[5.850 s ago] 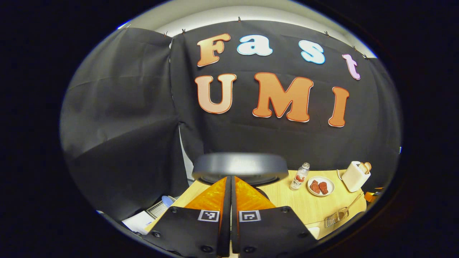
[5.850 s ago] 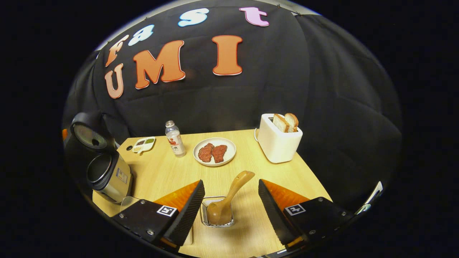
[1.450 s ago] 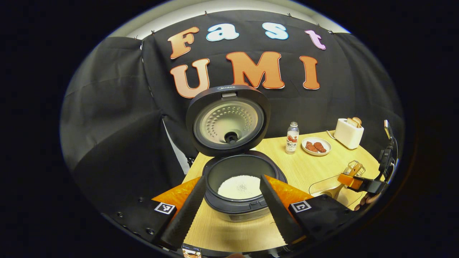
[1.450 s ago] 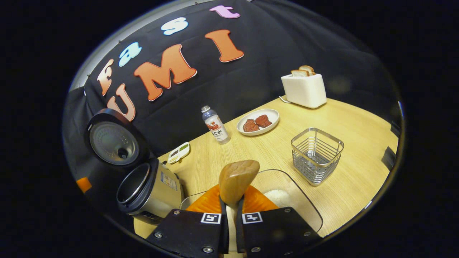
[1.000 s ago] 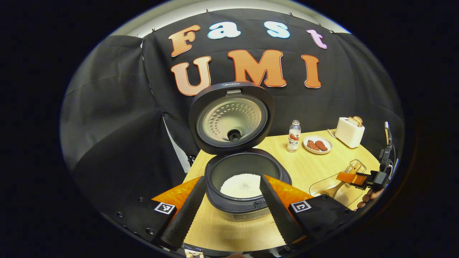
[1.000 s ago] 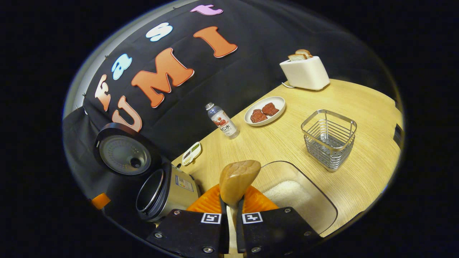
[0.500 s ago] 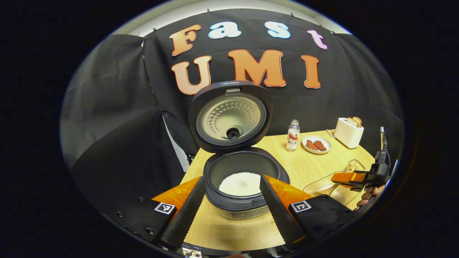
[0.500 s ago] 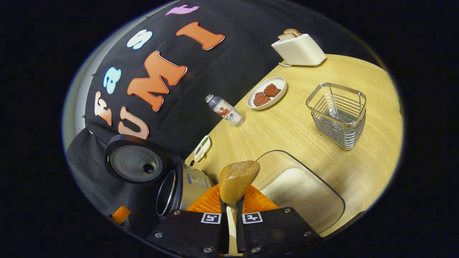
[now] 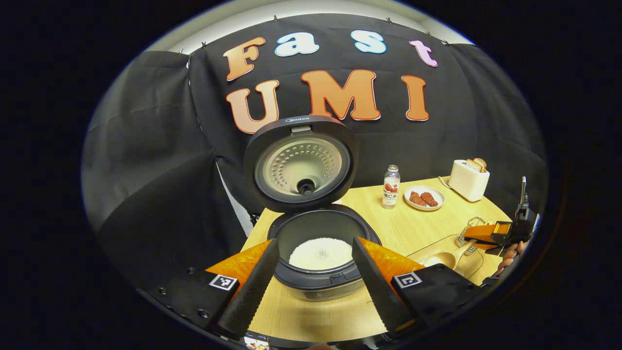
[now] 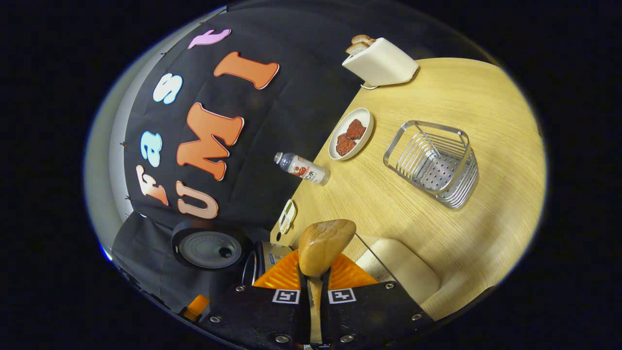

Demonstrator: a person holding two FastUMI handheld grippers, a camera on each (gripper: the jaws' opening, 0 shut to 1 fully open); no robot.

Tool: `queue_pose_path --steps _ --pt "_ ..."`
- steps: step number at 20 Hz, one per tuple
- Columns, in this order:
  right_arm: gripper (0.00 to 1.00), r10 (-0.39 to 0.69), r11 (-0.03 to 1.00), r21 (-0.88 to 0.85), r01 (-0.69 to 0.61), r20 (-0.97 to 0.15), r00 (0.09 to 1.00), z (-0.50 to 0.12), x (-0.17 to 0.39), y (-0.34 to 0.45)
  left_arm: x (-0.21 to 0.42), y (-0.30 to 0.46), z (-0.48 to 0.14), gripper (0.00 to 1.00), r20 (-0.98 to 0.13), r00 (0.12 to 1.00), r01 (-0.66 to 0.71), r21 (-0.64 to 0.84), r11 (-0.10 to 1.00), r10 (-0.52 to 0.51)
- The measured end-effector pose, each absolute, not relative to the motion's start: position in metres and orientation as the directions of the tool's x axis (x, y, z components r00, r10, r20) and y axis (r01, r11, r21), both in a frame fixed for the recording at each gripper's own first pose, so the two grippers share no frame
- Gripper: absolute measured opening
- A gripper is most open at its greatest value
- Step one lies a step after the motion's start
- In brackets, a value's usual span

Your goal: Close the left gripper, press the button to open the rice cooker; take a wooden spoon from the chopstick holder with the right hand, scoop a spoonful of rice and pour it into the rice cooker, then put the wooden spoon back into the chopstick holder.

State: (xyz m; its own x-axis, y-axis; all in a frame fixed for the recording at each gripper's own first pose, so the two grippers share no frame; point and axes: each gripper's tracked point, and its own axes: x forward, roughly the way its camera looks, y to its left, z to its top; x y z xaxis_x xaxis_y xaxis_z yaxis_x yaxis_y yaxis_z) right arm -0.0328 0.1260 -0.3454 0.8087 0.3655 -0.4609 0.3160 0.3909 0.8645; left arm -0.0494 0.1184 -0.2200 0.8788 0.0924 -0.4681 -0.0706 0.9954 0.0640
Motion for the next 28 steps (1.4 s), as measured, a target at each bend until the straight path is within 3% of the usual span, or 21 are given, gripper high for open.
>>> queue_pose_path --steps 6,7,8,9,11,13,14,15,19,20,25,26,28 --pt "0.07 0.381 0.335 0.885 0.322 -0.440 0.813 -0.340 -0.030 0.096 -0.044 0.106 -0.214 0.94 -0.438 0.893 -0.079 0.063 0.995 0.098" --pt "0.07 0.388 0.315 0.894 0.318 -0.427 0.817 -0.335 -0.030 0.094 -0.043 0.105 -0.213 1.00 -0.435 0.895 -0.084 0.057 0.995 0.101" --pt "0.07 0.397 0.294 0.904 0.310 -0.411 0.821 -0.330 -0.028 0.093 -0.043 0.106 -0.211 0.94 -0.431 0.896 -0.093 0.053 0.994 0.107" --pt "0.07 0.409 0.258 0.917 0.303 -0.388 0.826 -0.324 -0.027 0.093 -0.043 0.108 -0.210 1.00 -0.428 0.897 -0.102 0.050 0.994 0.113" --pt "0.07 0.434 0.189 0.939 0.288 -0.343 0.833 -0.314 -0.022 0.092 -0.043 0.111 -0.209 0.95 -0.420 0.898 -0.122 0.051 0.991 0.132" --pt "0.07 0.452 0.139 0.950 0.280 -0.312 0.836 -0.306 -0.018 0.090 -0.045 0.115 -0.206 0.95 -0.413 0.899 -0.140 0.053 0.989 0.149" --pt "0.07 0.452 0.125 0.953 0.277 -0.304 0.838 -0.303 -0.015 0.087 -0.045 0.118 -0.204 1.00 -0.408 0.899 -0.149 0.055 0.987 0.159" --pt "0.07 0.454 0.100 0.956 0.275 -0.290 0.842 -0.299 -0.013 0.086 -0.046 0.120 -0.203 0.95 -0.401 0.900 -0.162 0.057 0.985 0.171" --pt "0.07 0.469 0.010 0.965 0.261 -0.235 0.852 -0.277 -0.002 0.085 -0.052 0.136 -0.196 1.00 -0.381 0.899 -0.212 0.055 0.976 0.216" --pt "0.07 0.474 0.001 0.967 0.254 -0.224 0.852 -0.271 0.002 0.089 -0.054 0.141 -0.193 0.95 -0.374 0.899 -0.222 0.054 0.974 0.226" --pt "0.07 0.519 -0.018 0.979 0.205 -0.166 0.839 -0.232 0.030 0.120 -0.067 0.160 -0.195 1.00 -0.365 0.890 -0.266 0.069 0.961 0.273" --pt "0.07 0.528 -0.015 0.980 0.197 -0.160 0.834 -0.227 0.037 0.128 -0.069 0.163 -0.194 0.95 -0.358 0.890 -0.273 0.076 0.959 0.282" --pt "0.07 0.544 -0.003 0.983 0.186 -0.154 0.825 -0.216 0.053 0.146 -0.076 0.168 -0.195 0.94 -0.354 0.888 -0.285 0.081 0.955 0.295"
